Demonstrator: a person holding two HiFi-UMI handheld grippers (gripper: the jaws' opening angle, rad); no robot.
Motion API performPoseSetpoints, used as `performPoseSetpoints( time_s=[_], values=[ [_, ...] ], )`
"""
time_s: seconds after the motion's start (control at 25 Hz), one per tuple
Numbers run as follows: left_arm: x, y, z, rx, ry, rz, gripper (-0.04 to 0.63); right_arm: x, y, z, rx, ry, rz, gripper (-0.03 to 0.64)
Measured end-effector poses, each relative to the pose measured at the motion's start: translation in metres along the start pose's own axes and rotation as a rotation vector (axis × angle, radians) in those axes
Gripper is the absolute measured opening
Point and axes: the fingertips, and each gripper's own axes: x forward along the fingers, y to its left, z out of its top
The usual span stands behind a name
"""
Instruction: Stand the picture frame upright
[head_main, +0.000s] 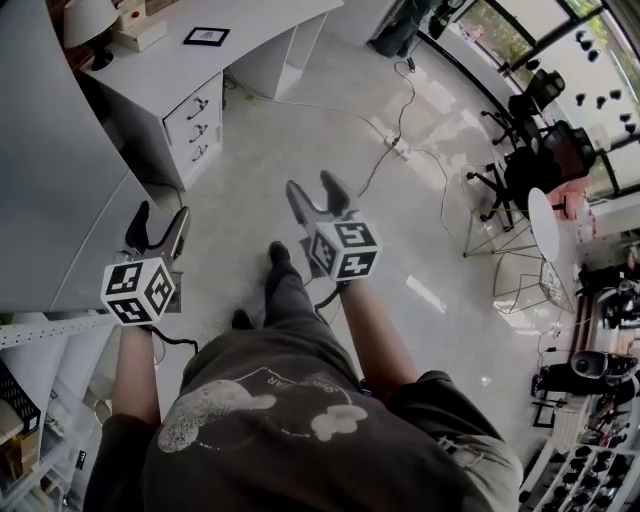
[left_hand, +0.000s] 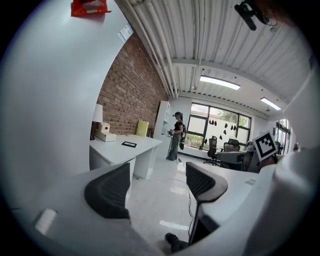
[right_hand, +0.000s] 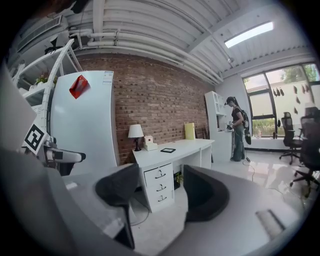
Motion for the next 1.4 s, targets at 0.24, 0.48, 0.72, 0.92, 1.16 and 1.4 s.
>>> performPoseSetpoints(
  time_s=[0.24,0.48,0.72,0.92,1.16,1.4],
  values=[
    [0.031,0.002,-0.013,0.005,0.053,0.019,0.364,0.03,-0.023,-0.019,0.037,0.058,0.035,0.308],
    [0.102,0.013,-0.016,0.004,0.111,0.07,0.364,0.084,-0.082,-0.027,0.091,0.104,0.061,0.308],
    [0.189,0.015,0.013,-0.006,0.114,0.134,0.364,0.162,-0.154,-0.003,0.058,0.114,0.12,0.308],
    [0.237,0.022,0.047,-0.013,0.092,0.243,0.364,0.222,-0.198,0.032,0.053,0.108,0.195,0.308],
    [0.262,0.035,0.066,-0.041,0.061,0.351,0.364,0.274,-0.214,0.042,0.043,0.131,0.278,0.308],
    [0.28,0.058,0.072,-0.037,0.064,0.396,0.364,0.321,-0.197,0.048,0.034,0.151,0.347,0.308]
  ],
)
